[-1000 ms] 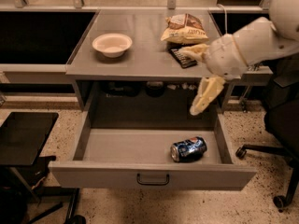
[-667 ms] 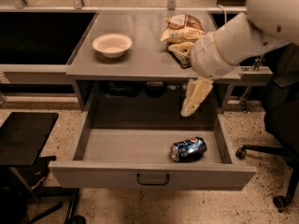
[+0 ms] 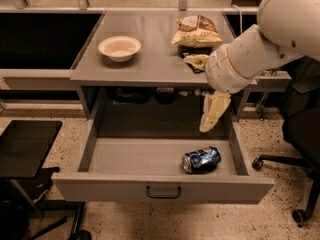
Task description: Pick pepsi can from top drawer and place on counter
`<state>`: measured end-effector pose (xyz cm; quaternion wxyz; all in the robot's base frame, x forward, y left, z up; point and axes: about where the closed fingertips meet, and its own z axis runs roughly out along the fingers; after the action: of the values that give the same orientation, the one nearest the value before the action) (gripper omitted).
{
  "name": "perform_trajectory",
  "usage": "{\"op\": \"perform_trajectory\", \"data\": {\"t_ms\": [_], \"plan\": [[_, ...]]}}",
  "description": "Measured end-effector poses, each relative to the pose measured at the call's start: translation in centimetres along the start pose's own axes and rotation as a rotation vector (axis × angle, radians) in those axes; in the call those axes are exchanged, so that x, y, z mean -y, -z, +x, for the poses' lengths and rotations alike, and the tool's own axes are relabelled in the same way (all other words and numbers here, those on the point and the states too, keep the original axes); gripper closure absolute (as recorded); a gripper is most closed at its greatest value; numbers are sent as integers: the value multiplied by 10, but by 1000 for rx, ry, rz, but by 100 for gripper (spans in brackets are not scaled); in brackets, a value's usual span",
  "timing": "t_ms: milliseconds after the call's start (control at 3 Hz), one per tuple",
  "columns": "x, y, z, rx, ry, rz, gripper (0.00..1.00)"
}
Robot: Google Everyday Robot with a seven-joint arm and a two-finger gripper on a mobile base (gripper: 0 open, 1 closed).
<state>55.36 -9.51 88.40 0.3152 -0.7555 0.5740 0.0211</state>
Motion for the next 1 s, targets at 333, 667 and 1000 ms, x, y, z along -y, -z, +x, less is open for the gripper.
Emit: {"op": "perform_trajectory", "data": {"t_ms": [333, 667, 1000], "plan": [[-22, -17, 15, 26, -50, -16, 0], [-54, -41, 37, 40, -119, -25, 0], [-75, -63, 53, 14, -162, -31, 0]]}}
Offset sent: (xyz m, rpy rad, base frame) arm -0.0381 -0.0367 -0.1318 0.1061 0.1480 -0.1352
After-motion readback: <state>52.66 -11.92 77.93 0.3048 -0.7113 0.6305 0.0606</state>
